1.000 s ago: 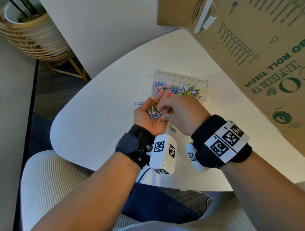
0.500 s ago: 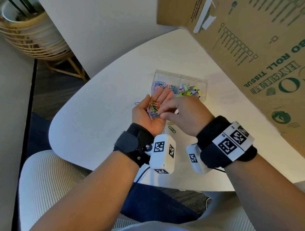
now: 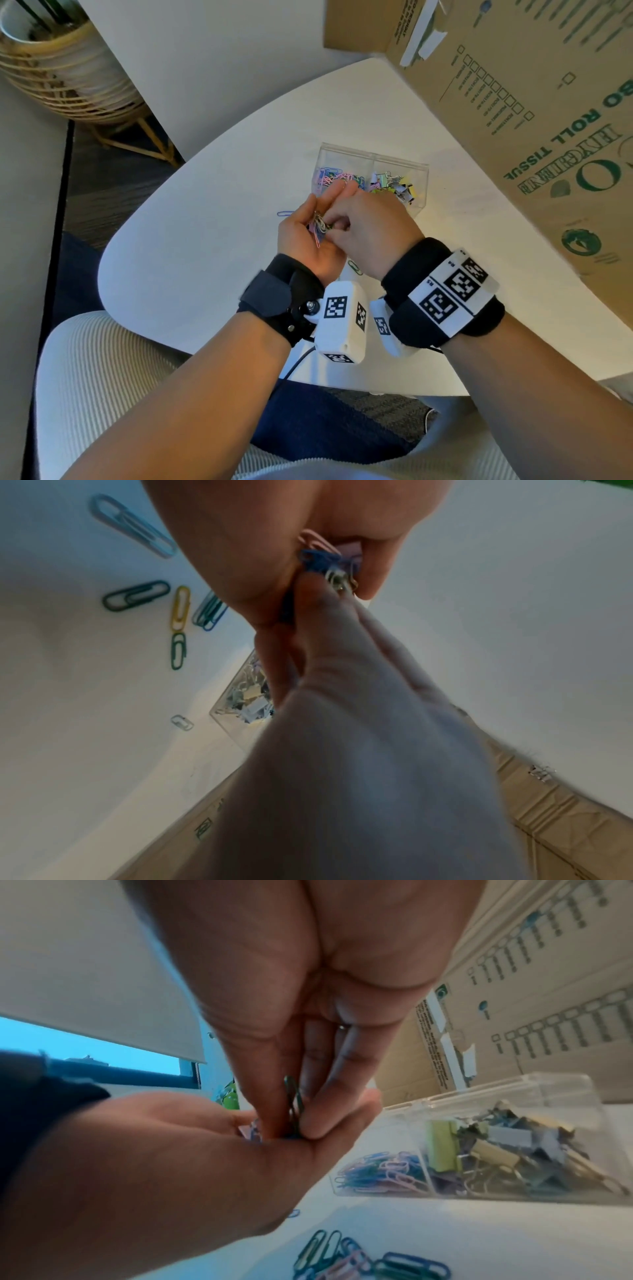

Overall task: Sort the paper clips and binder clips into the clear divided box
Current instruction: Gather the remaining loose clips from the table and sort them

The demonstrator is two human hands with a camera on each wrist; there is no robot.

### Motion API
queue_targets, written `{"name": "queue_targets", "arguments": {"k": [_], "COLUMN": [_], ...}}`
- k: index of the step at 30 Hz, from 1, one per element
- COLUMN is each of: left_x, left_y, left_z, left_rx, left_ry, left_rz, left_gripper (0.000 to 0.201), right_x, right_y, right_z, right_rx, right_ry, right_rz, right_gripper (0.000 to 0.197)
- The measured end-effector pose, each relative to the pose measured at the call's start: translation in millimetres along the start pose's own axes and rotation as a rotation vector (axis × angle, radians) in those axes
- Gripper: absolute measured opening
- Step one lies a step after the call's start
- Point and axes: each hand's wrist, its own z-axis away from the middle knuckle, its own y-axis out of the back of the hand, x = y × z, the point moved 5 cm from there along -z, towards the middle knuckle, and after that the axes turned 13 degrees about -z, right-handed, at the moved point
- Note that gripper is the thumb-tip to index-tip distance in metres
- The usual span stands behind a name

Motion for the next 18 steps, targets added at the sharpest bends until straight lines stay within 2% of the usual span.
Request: {"name": "queue_targets", "arguments": {"k": [2, 6, 11, 15, 18], "left_x": [4.6, 10.5, 6.9, 7.6, 11.9], "left_y": [-3.1, -5.8, 0.9, 5.0, 5.3], "left_z": [0.6, 1.3, 3.0, 4.0, 4.8], "left_rx": [-0.012, -0.002, 0.027, 0.06, 0.044], "left_ry": [-0.014, -0.034, -0.035, -0.031, -0.029], "left_rz": [0.0, 0.01, 0.017, 0.015, 0.06], "left_gripper": [0.044, 0.044, 0.043, 0.04, 0.041], "right_x": [3.7, 20.6, 31.4, 30.8, 29.9], "right_y": [5.0, 7.3, 8.2, 27.3, 45.5], "right_z": [0.8, 4.7, 8.9, 3.6, -7.5], "right_rx": [0.062, 0.175, 0.22, 0.269, 0.332], "right_ry": [-0.024, -0.157, -0.242, -0.197, -0.166], "right_rz": [-0.114, -0.59, -0.951, -1.116, -1.148], "right_gripper": [0.017, 0.014, 0.014, 0.013, 0.011]}}
